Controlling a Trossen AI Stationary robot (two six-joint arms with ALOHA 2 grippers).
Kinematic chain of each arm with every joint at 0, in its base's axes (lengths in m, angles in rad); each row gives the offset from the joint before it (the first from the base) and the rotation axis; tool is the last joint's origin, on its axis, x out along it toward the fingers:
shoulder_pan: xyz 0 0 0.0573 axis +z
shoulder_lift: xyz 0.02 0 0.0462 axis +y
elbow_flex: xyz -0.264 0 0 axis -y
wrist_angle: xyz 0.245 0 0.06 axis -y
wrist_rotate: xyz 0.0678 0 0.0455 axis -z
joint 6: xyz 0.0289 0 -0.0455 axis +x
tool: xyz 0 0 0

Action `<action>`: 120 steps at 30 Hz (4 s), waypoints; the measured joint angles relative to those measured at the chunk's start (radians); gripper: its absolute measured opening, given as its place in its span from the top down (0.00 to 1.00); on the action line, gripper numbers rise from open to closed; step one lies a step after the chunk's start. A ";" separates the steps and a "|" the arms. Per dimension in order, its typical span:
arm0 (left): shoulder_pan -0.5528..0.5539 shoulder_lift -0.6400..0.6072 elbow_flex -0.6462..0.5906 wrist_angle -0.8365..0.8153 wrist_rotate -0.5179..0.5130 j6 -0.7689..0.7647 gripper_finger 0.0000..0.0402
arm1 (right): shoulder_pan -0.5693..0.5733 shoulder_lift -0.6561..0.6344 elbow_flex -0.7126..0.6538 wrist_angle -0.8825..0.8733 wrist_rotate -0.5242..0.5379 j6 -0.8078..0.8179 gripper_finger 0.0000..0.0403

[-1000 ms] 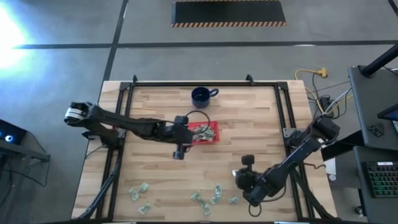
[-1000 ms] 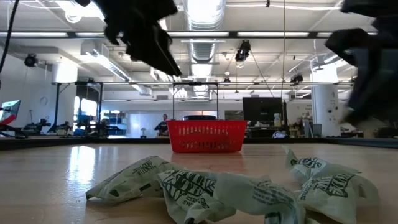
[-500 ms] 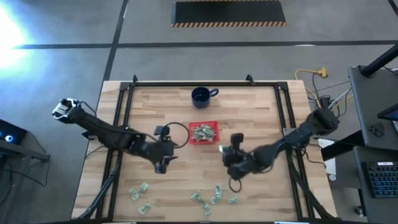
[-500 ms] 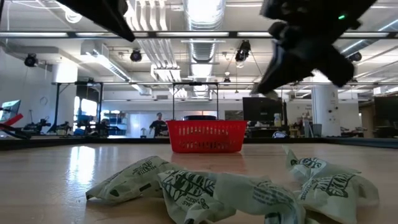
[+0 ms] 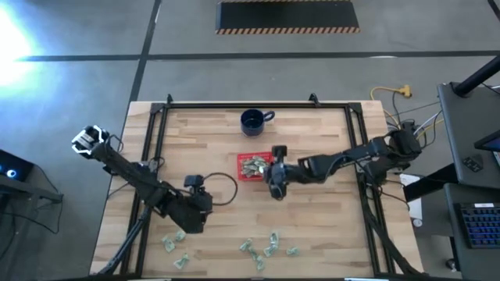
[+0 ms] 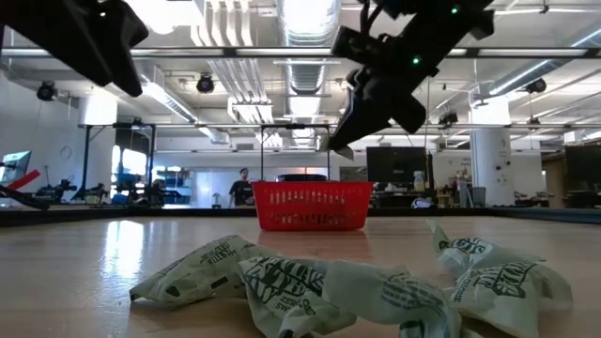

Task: Pick and place items into bin
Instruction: Put the stevia packet into the red bin

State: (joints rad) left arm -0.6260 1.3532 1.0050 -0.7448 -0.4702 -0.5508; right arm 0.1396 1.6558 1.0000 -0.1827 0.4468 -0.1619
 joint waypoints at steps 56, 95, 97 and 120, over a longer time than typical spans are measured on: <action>-0.186 0.364 0.000 -0.127 0.601 -0.857 0.48 | -0.074 0.000 -0.003 0.058 -0.265 -0.085 0.62; 0.116 0.359 0.055 -0.130 -0.200 -0.043 0.96 | -0.057 -0.031 -0.003 -0.067 -0.265 -0.026 0.72; 0.164 0.354 0.065 -0.126 -0.267 0.036 0.96 | -0.046 -0.053 -0.003 -0.128 -0.265 0.007 0.72; 0.592 0.348 0.083 0.595 0.056 0.856 0.96 | 0.154 -0.189 -0.058 -0.403 -0.262 0.316 0.77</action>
State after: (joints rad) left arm -0.0344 1.7016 1.0878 -0.1493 -0.4145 0.3047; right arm 0.2937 1.4672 0.9422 -0.5855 0.1846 0.1543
